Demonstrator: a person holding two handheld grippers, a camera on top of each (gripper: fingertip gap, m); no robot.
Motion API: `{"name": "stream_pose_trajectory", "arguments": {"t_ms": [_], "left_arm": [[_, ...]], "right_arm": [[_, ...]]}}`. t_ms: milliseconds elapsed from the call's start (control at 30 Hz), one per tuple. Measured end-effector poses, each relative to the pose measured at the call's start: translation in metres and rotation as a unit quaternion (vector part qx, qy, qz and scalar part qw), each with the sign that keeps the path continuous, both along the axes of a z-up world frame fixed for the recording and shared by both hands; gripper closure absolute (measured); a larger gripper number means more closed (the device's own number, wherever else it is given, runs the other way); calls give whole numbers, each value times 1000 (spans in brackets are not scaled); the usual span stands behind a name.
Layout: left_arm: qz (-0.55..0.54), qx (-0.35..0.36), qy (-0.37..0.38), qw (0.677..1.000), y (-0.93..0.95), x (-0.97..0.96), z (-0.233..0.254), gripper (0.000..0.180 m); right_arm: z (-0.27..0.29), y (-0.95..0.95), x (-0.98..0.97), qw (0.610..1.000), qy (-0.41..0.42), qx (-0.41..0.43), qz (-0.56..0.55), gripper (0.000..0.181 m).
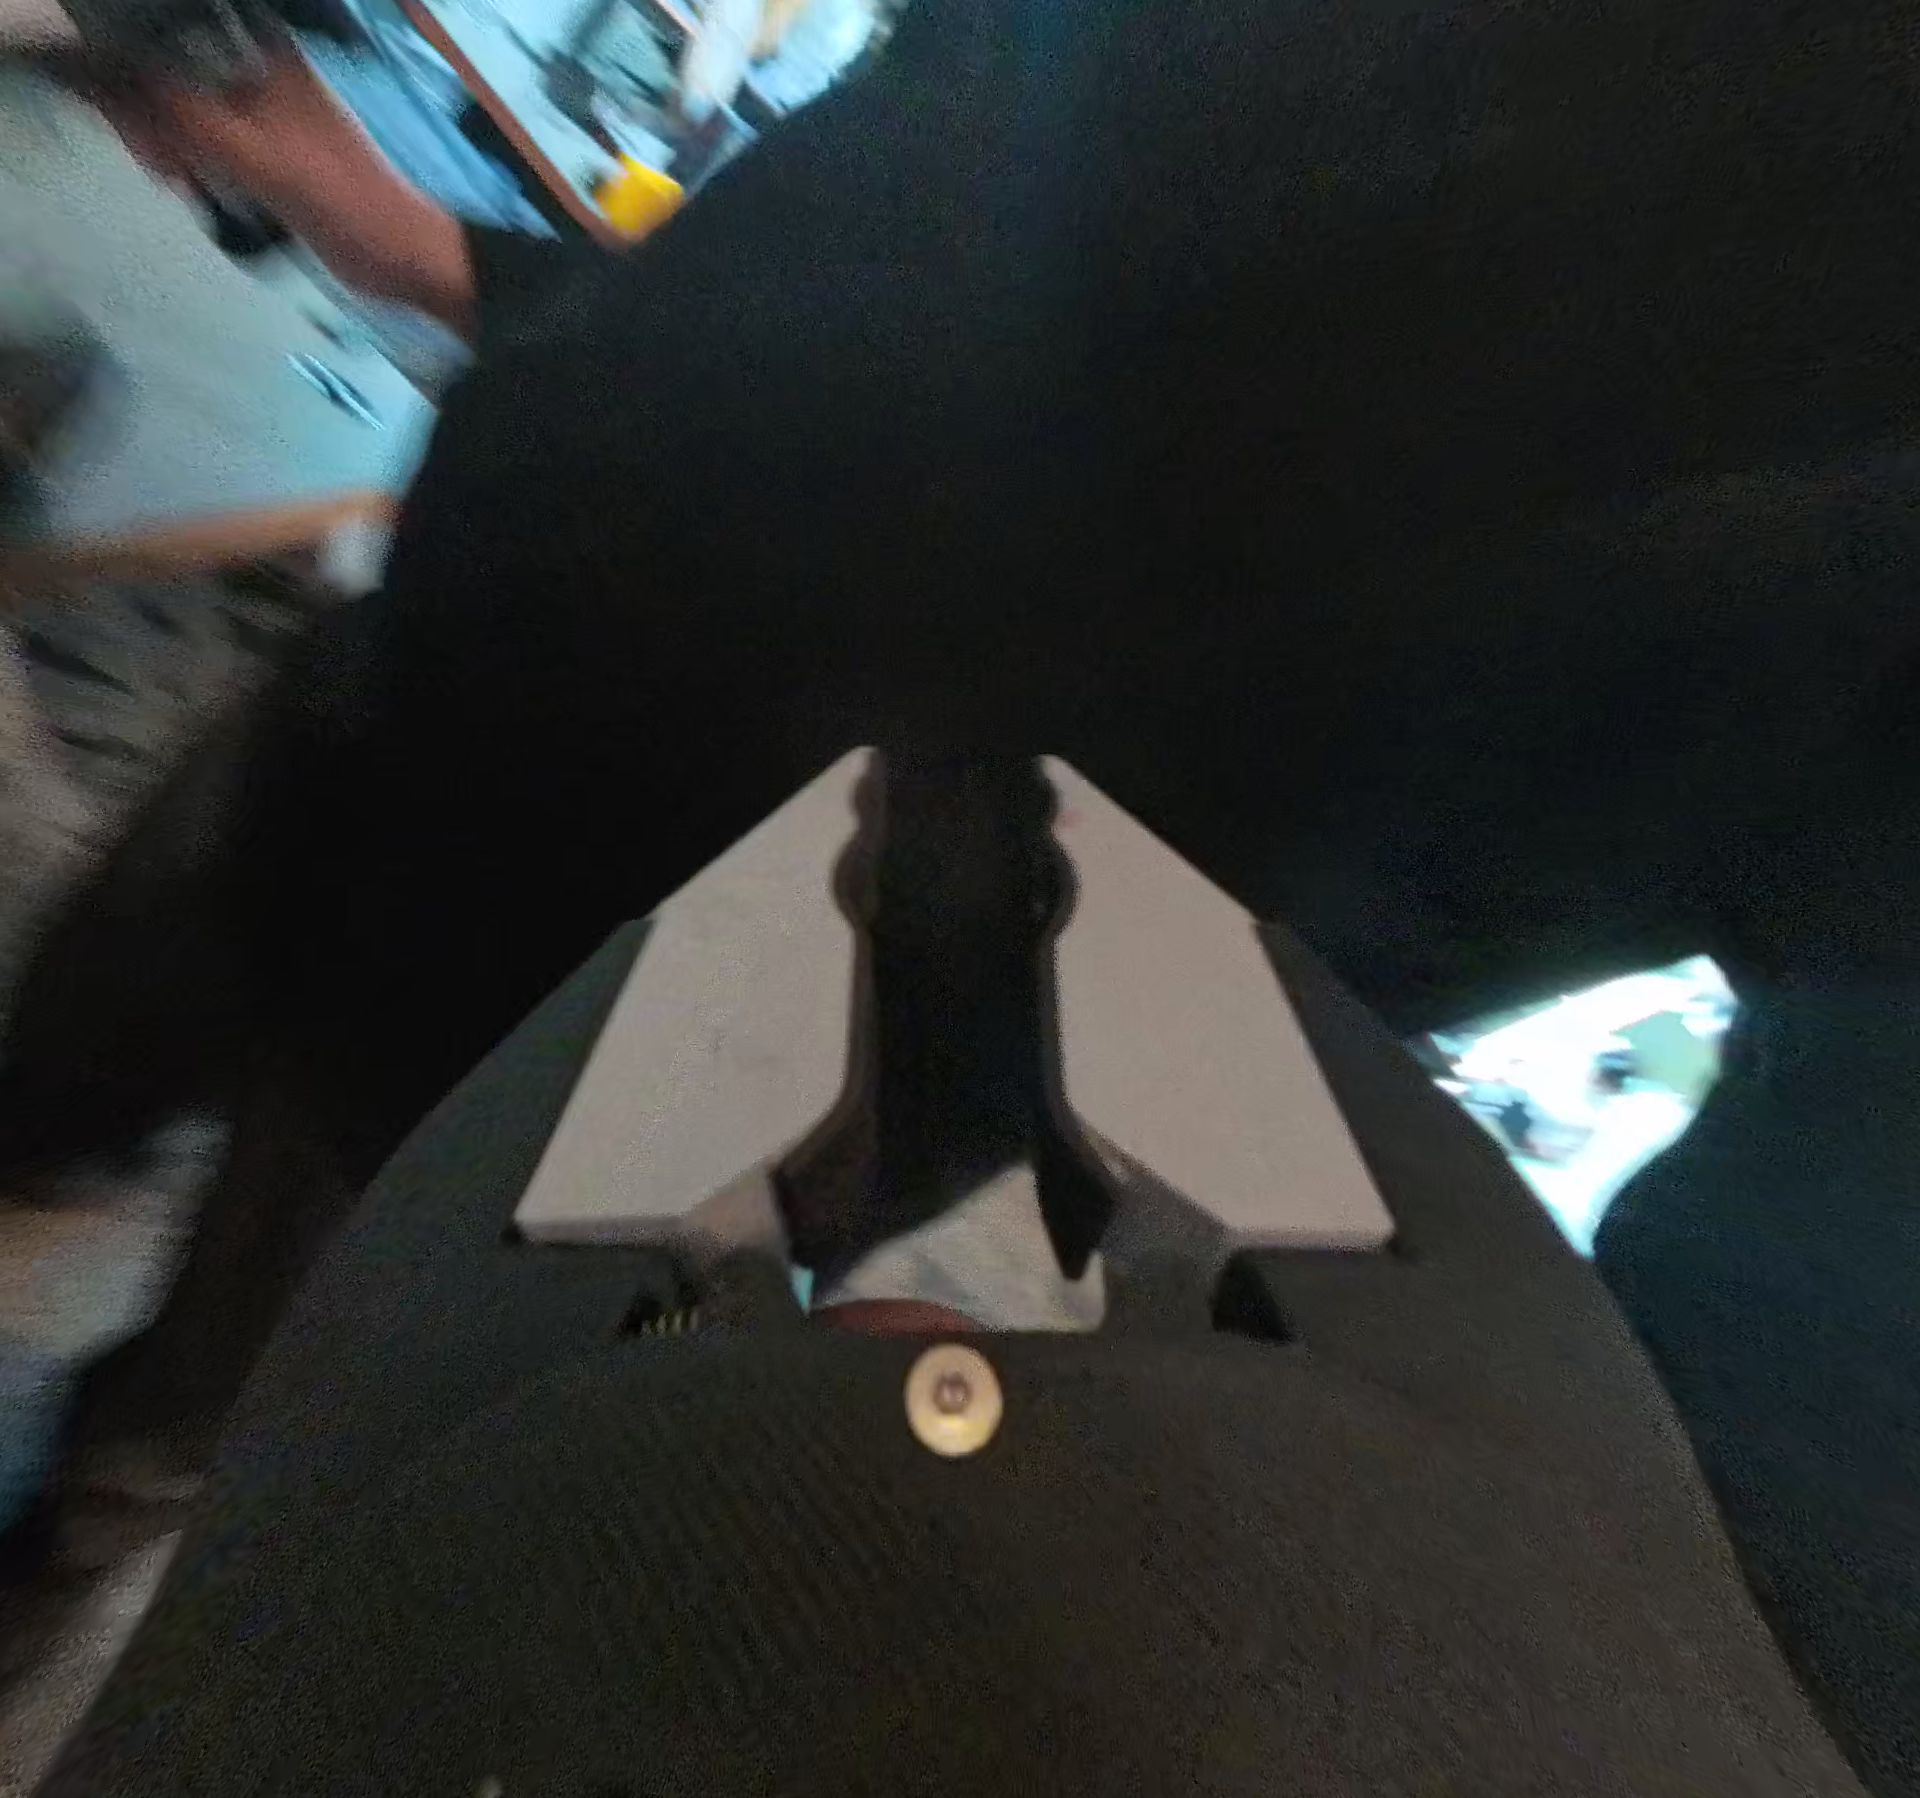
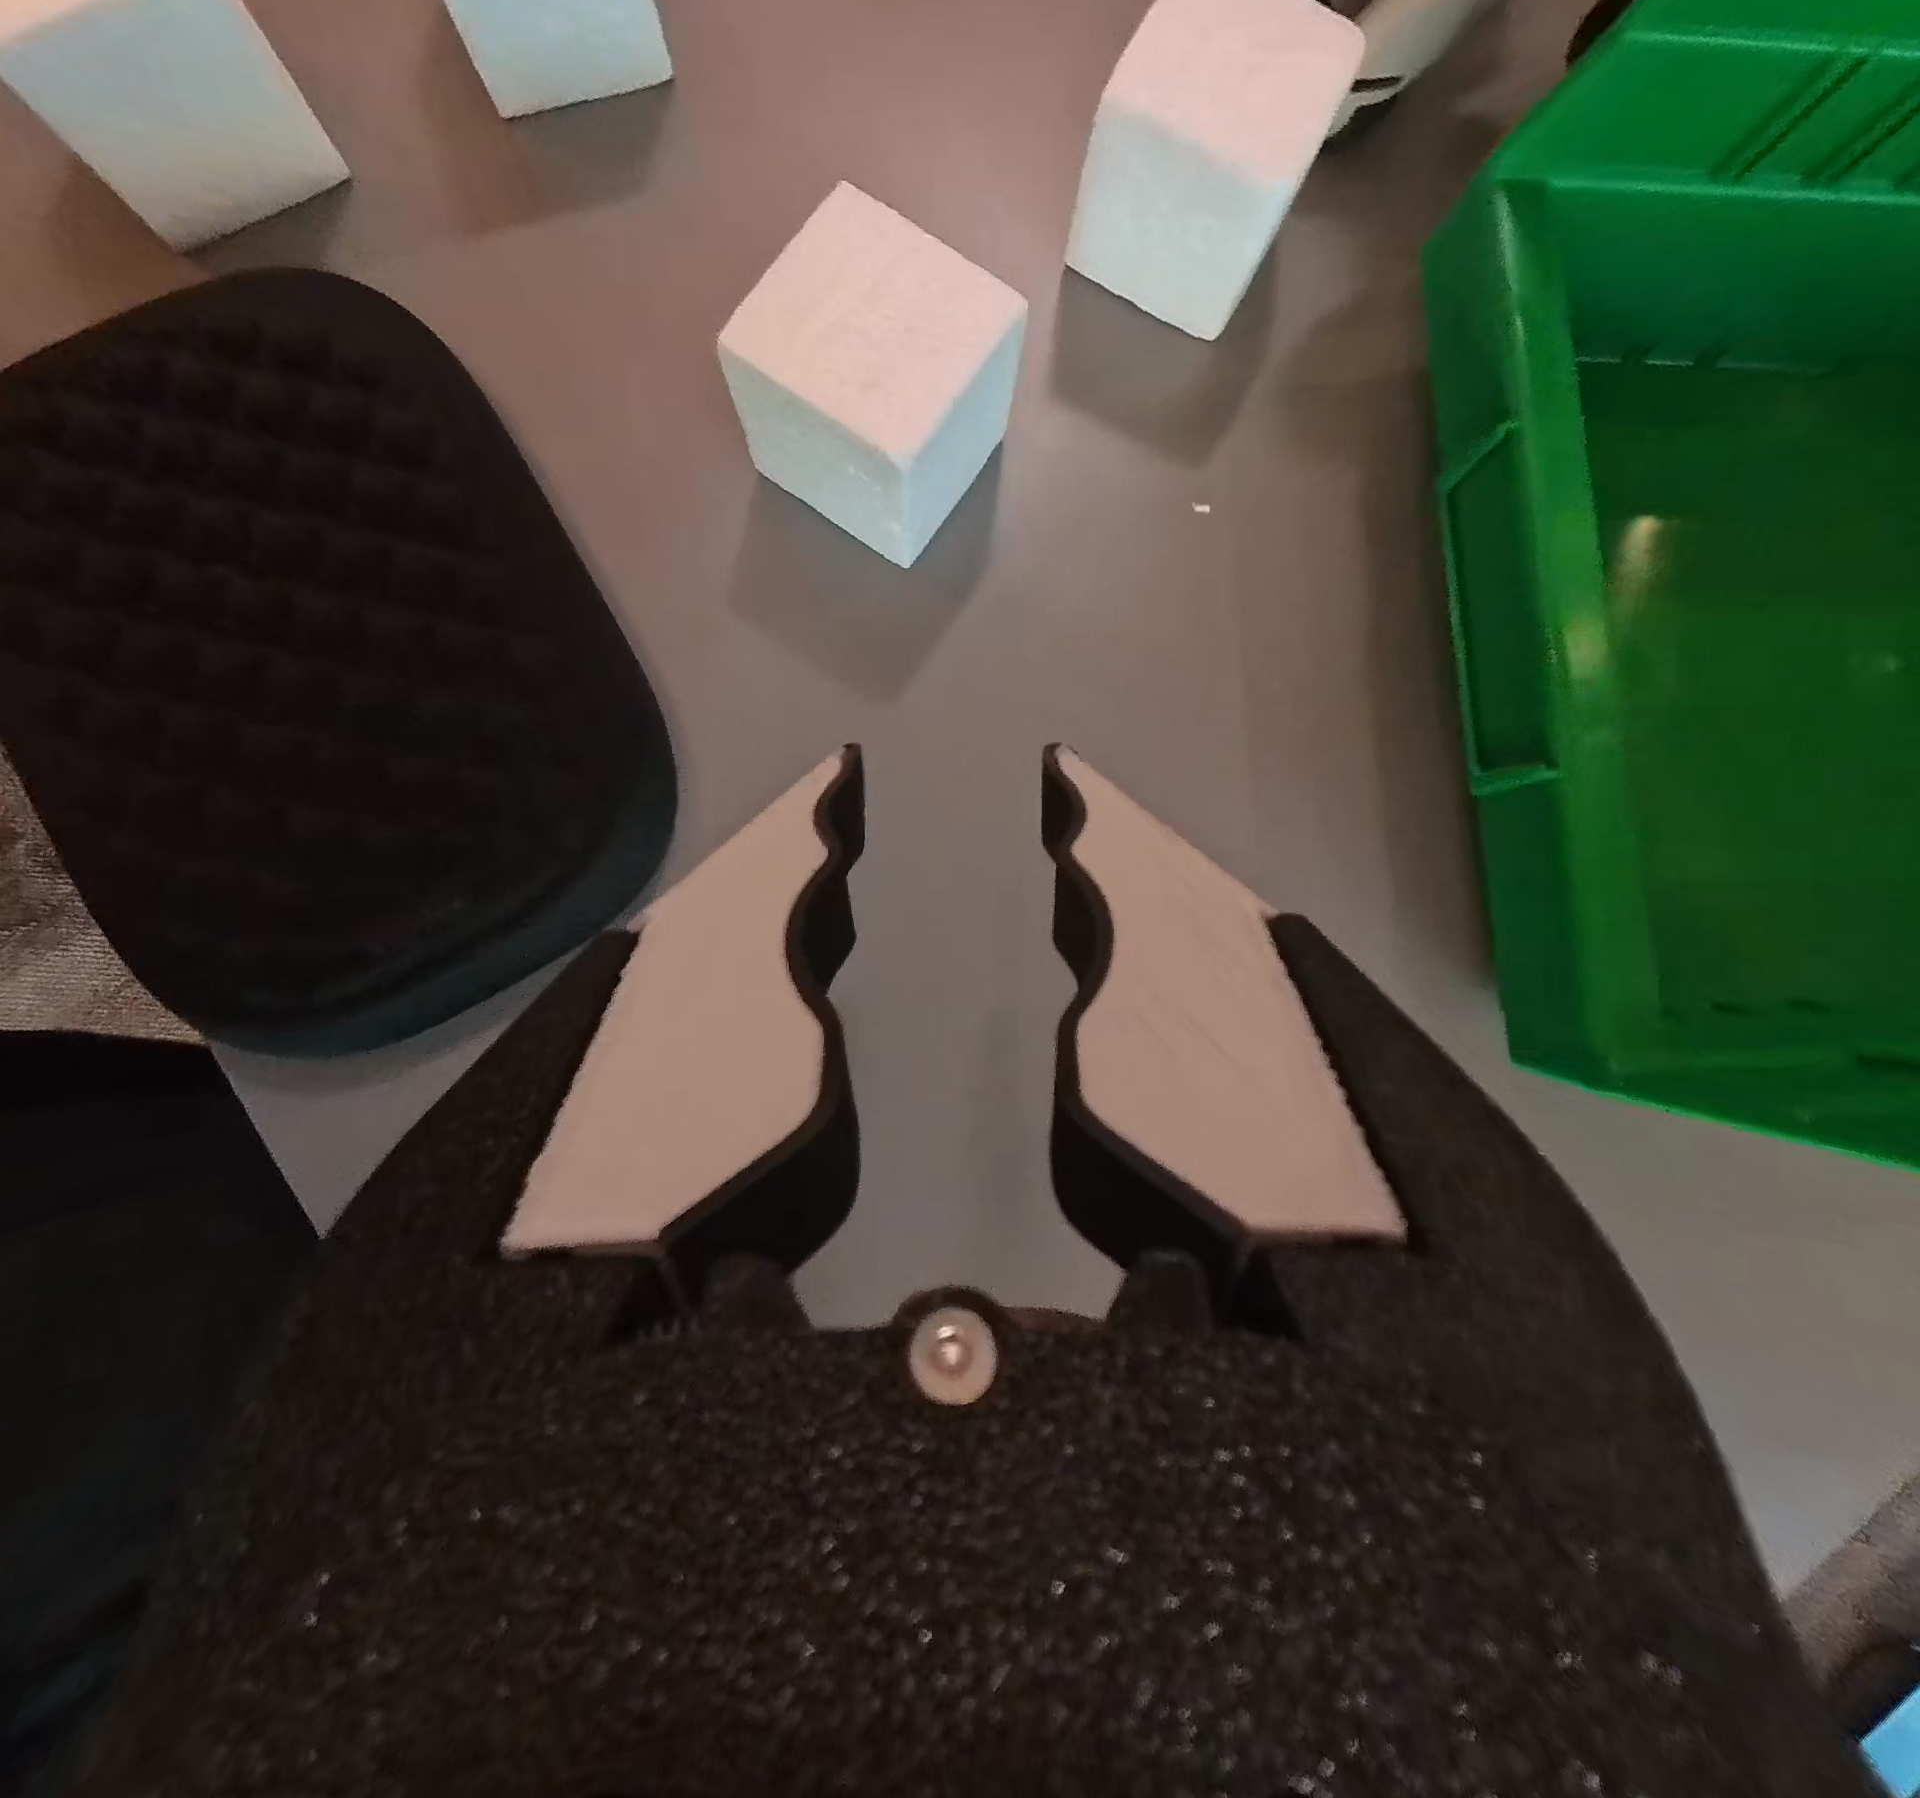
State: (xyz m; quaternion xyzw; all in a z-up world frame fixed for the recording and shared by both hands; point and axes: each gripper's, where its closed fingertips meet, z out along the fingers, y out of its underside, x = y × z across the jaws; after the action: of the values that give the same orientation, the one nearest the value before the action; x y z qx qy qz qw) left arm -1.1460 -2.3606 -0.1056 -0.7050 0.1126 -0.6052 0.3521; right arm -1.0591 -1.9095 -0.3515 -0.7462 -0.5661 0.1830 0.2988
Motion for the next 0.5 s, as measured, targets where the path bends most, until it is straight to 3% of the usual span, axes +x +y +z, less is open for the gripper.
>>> {"name": "stream_pose_trajectory", "arguments": {"t_ms": [67, 167, 233, 367, 500], "left_arm": [[65, 53, 85, 993, 59, -15, 21, 128], [170, 77, 237, 953, 164, -45, 20, 105], [209, 58, 311, 925, 228, -61, 3, 108], [213, -121, 504, 828, 308, -110, -119, 106], [162, -271, 560, 766, 317, -125, -222, 93]], "right_arm": [[-1, -2, -11, 1000, 5, -7, 15, 147], [-1, -6, -27, 999, 21, -29, 37, 144], [3, -7, -36, 998, 33, -38, 49, 144], [13, -7, -45, 995, 61, -48, 65, 144], [23, -5, -44, 991, 87, -67, 71, 144]]}}
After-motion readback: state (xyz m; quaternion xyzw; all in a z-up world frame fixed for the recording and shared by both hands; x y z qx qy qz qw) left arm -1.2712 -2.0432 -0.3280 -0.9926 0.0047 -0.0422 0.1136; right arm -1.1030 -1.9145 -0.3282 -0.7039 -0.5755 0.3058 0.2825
